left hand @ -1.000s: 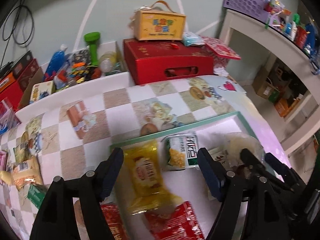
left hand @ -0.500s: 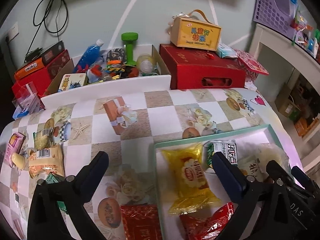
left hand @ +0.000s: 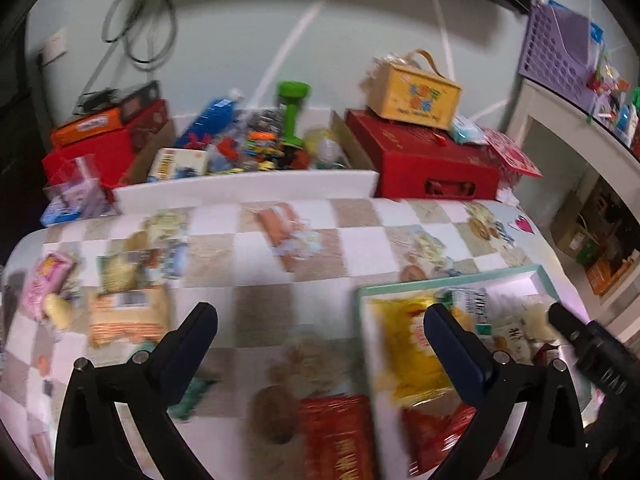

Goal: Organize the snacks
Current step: 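Open both tools and withdraw them from the tray toward the snack pile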

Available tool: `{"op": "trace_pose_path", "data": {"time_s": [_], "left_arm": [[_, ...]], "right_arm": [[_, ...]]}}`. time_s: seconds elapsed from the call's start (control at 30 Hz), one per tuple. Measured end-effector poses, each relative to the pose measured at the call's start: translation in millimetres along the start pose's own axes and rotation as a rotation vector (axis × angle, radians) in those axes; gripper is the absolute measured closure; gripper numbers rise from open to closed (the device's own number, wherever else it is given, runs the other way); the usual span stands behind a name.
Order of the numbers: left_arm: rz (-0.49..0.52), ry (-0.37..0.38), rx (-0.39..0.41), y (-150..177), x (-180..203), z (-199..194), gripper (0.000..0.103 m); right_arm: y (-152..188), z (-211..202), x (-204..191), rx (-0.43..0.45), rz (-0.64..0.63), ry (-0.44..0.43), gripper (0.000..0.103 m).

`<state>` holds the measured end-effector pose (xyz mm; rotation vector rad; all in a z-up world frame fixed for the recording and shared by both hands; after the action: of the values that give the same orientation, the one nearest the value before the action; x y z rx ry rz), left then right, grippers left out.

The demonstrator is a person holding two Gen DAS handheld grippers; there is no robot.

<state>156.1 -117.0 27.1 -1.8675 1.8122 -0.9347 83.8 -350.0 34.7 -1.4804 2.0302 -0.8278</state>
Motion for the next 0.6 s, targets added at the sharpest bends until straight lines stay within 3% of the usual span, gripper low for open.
{"op": "trace_pose_path", "data": {"time_s": [0.3,0.6], "left_arm": [[-0.118,-0.131,0.038,4,-94,-43,0.0],[-0.196,-0.175,-0.009,27,-142,-42,0.001]], "right_arm": [[-8,-30,-59,0.064,-0.03,-0.18,0.0],[15,-30,-140,-0.009,-0.156,-0.325,0.0]]}}
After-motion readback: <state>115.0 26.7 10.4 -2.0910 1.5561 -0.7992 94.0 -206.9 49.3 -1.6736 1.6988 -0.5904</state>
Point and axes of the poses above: each gripper's, at about its wrist camera, not at the fingertips, and z roughly the way its jaws point, x to its right, y to its underside, the point moved 3 cm from there along z, roughly the way its jaws point, and after that the axes turned 9 degrees about -z, right-handed, at the moved point
